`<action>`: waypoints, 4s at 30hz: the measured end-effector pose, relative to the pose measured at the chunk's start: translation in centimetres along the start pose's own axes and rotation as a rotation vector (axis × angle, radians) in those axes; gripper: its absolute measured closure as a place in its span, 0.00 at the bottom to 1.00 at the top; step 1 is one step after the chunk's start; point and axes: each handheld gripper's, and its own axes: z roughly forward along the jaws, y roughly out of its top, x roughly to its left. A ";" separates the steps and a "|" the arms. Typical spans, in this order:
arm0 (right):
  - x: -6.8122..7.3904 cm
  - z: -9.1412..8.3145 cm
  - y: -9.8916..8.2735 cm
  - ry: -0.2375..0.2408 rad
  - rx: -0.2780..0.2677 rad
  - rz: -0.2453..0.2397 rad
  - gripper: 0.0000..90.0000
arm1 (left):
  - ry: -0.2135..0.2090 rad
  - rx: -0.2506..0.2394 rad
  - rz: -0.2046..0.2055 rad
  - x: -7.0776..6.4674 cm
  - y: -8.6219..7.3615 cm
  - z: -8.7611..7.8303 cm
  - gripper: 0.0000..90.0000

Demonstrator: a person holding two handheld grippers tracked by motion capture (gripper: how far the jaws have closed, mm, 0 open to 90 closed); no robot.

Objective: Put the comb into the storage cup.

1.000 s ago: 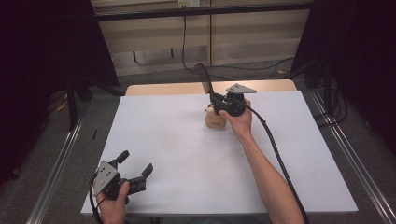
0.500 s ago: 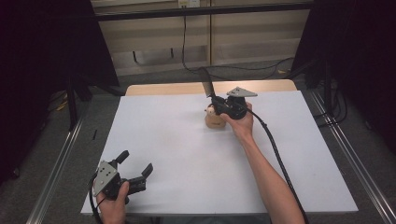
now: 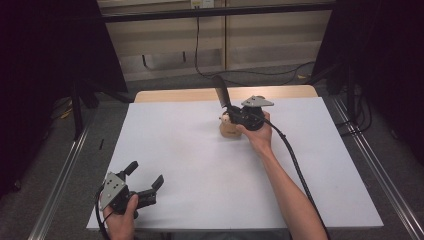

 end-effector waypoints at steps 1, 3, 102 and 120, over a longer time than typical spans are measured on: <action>0.0 0.0 0.0 0.000 0.000 0.000 0.81 | 0.001 0.000 0.002 0.0 0.0 0.0 0.02; 0.0 -0.1 -0.1 0.000 0.004 0.008 0.80 | -0.003 0.000 -0.001 0.0 0.0 0.0 0.02; -1.1 -7.4 1.3 -0.140 -0.076 0.041 0.02 | 0.043 0.001 -0.020 0.0 -0.1 -0.2 0.03; -0.6 -10.7 0.7 -0.235 -0.128 -0.013 0.00 | 0.063 0.003 -0.010 0.2 -0.1 -0.5 0.03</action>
